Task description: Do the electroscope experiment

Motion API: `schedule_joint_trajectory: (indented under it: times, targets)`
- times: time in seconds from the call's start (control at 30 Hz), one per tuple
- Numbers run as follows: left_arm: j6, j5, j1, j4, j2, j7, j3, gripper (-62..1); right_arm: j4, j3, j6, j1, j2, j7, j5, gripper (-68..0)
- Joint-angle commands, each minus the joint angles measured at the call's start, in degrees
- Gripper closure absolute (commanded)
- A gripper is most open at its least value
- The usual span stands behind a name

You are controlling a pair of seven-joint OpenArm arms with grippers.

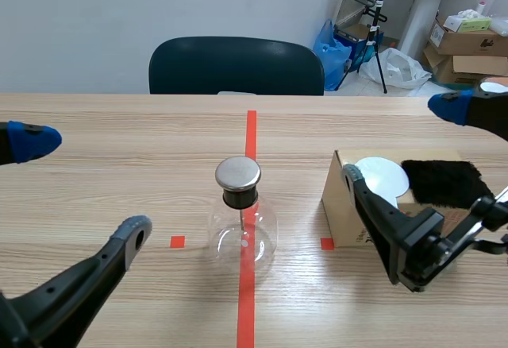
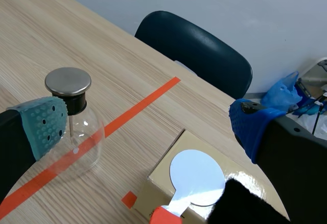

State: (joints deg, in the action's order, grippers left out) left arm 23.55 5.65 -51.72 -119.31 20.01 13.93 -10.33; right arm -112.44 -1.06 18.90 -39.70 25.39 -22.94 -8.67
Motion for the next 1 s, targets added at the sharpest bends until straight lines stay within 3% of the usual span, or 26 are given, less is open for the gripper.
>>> schedule_joint_trajectory:
  times: [0.0,0.57,0.97]
  targets:
    - [-0.33,0.79,0.17,-0.39,-0.04,1.01,-0.85,-62.3,-0.26,-0.04,0.07,-0.15,0.13,-0.26,-0.76,-67.9]
    - [-0.33,1.18,0.17,-0.39,0.00,1.18,-1.38,-62.3,-0.26,-0.07,0.04,-0.15,0.15,1.05,-0.74,-67.9]
    - [-0.31,1.18,0.50,-0.39,0.04,1.25,-1.38,-62.3,-0.26,-0.07,0.04,-0.15,0.15,5.53,-0.74,-67.9]
